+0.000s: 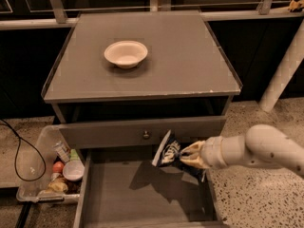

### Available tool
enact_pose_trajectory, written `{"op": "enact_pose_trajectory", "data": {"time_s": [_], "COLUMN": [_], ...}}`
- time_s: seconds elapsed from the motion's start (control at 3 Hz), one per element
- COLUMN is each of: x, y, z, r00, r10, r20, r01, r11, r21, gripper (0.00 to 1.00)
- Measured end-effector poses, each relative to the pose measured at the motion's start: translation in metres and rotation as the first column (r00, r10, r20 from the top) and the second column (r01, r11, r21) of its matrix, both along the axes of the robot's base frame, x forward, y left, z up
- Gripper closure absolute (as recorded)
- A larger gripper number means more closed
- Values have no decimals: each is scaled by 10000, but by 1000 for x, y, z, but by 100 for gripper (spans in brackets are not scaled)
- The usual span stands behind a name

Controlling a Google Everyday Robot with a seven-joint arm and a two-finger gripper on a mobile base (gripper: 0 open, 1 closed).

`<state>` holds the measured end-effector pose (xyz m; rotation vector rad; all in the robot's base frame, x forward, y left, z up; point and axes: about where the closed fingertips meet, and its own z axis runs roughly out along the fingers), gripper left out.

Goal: Pick blue chip bag from middle drawer and place on counter

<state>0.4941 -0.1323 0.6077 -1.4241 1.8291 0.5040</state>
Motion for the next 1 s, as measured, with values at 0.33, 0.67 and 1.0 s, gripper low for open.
{"op": "enact_pose_trajectory", "data": {"time_s": [0.33,0.67,1.0], "x": [18,17,16], "y": [-23,-23,-20], "z": [85,95,89], "r00": [9991,9987,9989], "r10": [222,358,394], "r20": [366,370,238], "r01": [-190,-324,-372], "r11": [9962,9955,9956], "r21": [-854,-888,-861], "gripper": [100,100,100]}}
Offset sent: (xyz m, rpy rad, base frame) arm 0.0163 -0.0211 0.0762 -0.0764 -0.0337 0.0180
